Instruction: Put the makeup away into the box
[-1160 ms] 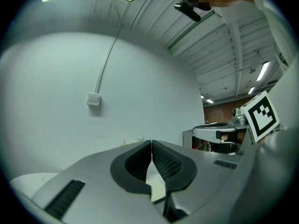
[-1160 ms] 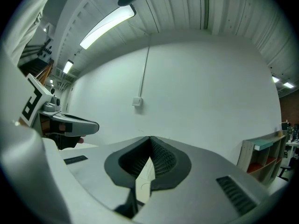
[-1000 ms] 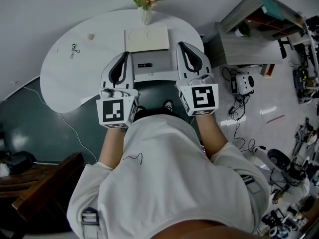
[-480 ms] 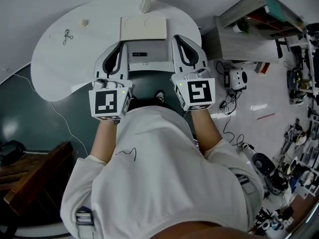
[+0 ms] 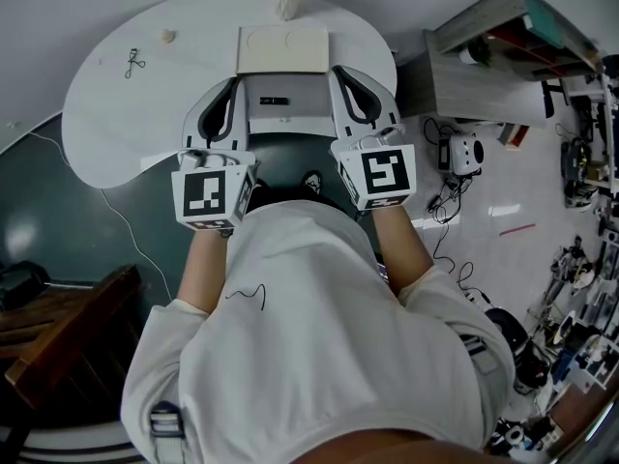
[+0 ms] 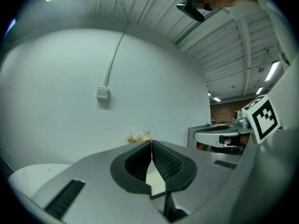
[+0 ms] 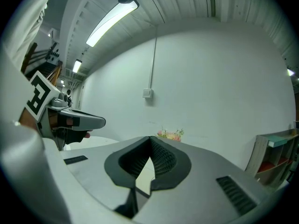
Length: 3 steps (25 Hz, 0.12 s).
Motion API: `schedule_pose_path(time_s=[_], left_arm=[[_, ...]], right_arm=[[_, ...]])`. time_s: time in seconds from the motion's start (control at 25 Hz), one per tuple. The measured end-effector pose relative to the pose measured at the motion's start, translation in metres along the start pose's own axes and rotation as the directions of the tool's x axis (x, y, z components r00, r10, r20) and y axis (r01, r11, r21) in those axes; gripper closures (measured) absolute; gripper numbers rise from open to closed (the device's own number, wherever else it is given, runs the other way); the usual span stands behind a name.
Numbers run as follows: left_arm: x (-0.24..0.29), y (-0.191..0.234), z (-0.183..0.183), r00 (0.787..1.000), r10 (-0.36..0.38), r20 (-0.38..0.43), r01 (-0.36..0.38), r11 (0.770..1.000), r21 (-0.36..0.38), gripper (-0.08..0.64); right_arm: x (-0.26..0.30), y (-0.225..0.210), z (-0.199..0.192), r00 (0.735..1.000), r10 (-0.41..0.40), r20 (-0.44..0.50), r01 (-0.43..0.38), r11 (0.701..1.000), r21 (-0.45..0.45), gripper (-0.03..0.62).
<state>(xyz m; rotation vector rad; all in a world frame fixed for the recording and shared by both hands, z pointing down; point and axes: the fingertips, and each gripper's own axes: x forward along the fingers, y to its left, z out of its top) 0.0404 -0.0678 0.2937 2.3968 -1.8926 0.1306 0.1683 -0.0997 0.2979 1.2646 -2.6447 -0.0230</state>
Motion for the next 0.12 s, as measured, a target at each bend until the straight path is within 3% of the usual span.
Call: schedule_pose_path(time_s=[0.12], left_arm=[[0.0032, -0.0015, -0.0030, 1.000, 0.008, -0.003, -0.008, 1.000, -0.008, 0.538]], right_arm=[[0.0020, -0.0024, -0.0030, 1.000, 0.020, -0.001, -0.020, 1.000, -0.002, 0.595]])
